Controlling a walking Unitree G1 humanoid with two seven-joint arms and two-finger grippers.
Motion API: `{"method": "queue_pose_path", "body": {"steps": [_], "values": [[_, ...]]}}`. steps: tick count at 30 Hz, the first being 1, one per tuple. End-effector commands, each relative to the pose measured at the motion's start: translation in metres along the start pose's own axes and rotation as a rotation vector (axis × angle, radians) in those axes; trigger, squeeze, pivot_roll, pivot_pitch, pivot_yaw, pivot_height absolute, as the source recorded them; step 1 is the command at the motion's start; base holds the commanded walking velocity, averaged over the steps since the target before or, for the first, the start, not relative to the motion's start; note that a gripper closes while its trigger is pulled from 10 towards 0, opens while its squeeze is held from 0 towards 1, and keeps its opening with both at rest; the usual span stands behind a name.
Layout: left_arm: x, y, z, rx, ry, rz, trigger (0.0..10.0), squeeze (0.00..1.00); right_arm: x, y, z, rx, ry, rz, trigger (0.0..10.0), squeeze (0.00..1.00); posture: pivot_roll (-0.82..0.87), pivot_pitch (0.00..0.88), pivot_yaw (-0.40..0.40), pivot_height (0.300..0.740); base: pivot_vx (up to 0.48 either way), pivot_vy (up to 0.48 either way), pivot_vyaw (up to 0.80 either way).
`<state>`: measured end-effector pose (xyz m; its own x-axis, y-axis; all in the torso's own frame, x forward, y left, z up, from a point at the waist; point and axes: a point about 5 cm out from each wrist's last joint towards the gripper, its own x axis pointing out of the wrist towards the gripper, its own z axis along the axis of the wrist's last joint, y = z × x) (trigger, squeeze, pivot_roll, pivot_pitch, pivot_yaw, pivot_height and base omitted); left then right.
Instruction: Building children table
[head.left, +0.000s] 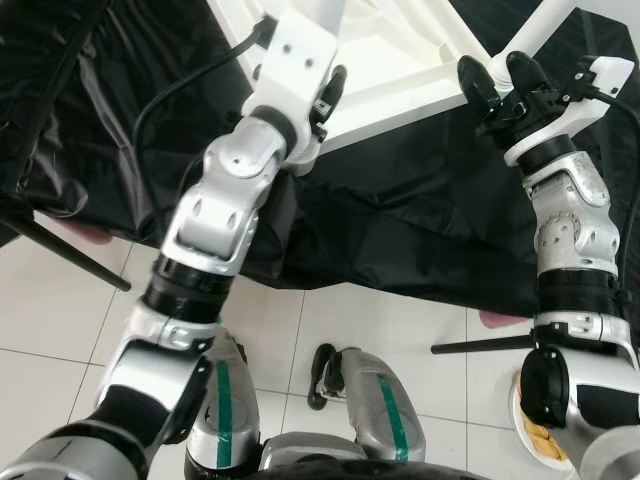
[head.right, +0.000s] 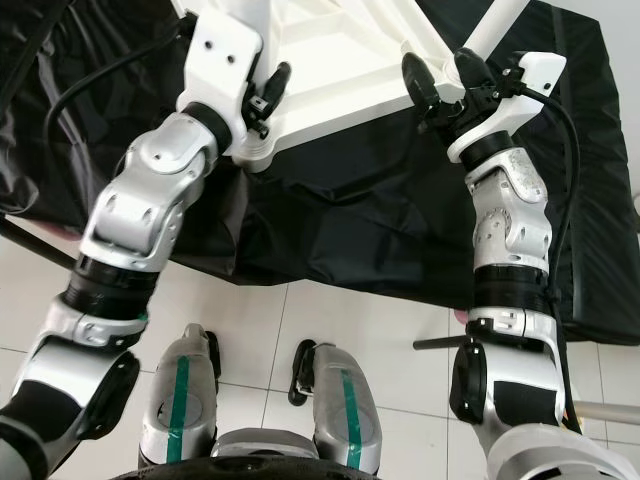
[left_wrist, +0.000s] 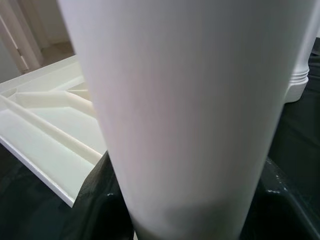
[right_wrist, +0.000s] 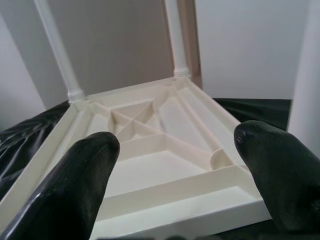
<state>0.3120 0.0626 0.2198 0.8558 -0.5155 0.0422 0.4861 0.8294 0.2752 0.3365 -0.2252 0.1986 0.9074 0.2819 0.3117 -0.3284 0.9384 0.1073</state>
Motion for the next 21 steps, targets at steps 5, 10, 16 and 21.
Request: {"method": "queue_pose_path", "body": {"steps": [5,10,16,21], "values": [[-0.01,0.001,-0.013,0.032,0.071,-0.095,10.0,0.0,-0.003,-0.014,0.002,-0.065,-0.026,-0.135,10.0,0.0,0.09,0.074,-0.121,0.74,0.0,0.0,0.0],[-0.02,0.015,-0.017,0.067,0.087,-0.075,10.0,0.0,-0.011,-0.028,-0.003,-0.088,-0.019,-0.262,10.0,0.0,0.1,0.089,-0.128,0.74,0.0,0.0,0.0],[-0.034,0.026,-0.02,0.098,0.114,-0.088,10.0,0.0,-0.016,-0.059,-0.002,-0.127,0.007,-0.406,10.0,0.0,0.1,0.098,-0.134,0.74,0.0,0.0,0.0],[-0.038,0.031,-0.022,0.121,0.124,-0.1,10.0,0.0,-0.009,-0.065,0.004,-0.155,0.024,-0.364,10.0,0.0,0.1,0.102,-0.136,0.74,0.0,0.0,0.0]]}}
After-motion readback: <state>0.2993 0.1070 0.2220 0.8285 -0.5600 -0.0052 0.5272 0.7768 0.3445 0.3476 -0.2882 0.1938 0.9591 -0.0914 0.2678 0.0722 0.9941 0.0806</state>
